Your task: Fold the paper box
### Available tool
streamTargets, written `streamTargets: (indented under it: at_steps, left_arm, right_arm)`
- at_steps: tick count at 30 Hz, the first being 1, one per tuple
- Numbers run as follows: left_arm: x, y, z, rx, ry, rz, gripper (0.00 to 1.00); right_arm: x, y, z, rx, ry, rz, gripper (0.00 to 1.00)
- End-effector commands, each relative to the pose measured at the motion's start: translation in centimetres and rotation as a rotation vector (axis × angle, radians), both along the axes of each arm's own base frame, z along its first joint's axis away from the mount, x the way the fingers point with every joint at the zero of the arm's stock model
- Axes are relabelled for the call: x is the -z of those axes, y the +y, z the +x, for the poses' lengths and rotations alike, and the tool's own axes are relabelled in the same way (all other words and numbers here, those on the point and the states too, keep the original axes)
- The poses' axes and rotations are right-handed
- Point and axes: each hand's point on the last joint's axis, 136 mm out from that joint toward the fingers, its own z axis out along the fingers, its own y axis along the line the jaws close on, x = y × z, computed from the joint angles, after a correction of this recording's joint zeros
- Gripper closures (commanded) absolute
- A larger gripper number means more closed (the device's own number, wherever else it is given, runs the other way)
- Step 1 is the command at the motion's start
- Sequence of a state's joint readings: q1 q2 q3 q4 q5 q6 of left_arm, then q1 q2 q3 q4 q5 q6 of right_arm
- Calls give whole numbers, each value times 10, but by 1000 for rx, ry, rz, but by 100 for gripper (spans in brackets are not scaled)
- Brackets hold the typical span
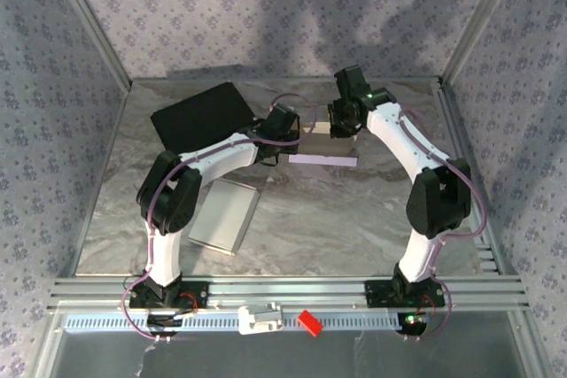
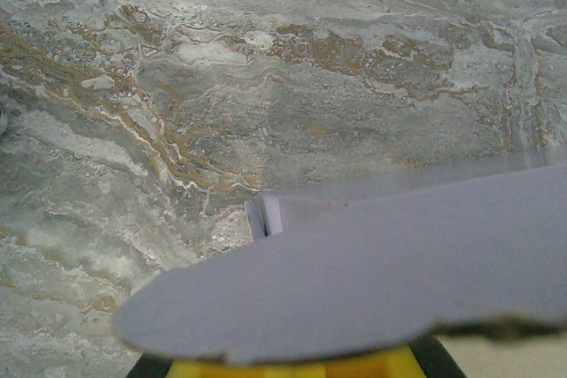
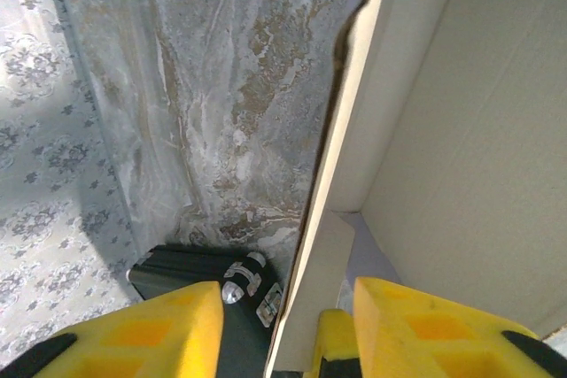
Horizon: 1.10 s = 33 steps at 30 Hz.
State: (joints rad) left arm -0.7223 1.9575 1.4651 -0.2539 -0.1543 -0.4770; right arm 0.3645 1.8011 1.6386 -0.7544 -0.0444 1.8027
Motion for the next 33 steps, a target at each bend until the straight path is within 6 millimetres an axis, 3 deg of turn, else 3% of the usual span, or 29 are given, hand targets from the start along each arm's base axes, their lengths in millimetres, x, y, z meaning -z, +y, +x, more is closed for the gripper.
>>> streamTargets:
  at_steps: [1,4,16,20,33]
  left_arm:
    - [33,7,-27,30,122,80,100]
    - [33,6,-28,32,121,79,100]
    - [30,5,-28,35,115,83,100]
    - [27,5,-29,41,106,75,100]
    - [21,5,-30,52,91,79,95]
  right_arm:
    - [-4,-3,4,23,14,19,58]
    - [0,-2,3,12,32,29,69]
    - [12,-5,-9,-5,62,48,90]
    - [20,-5,-14,-17,73,62,91]
    - [16,-15,-17,2,53,48,100]
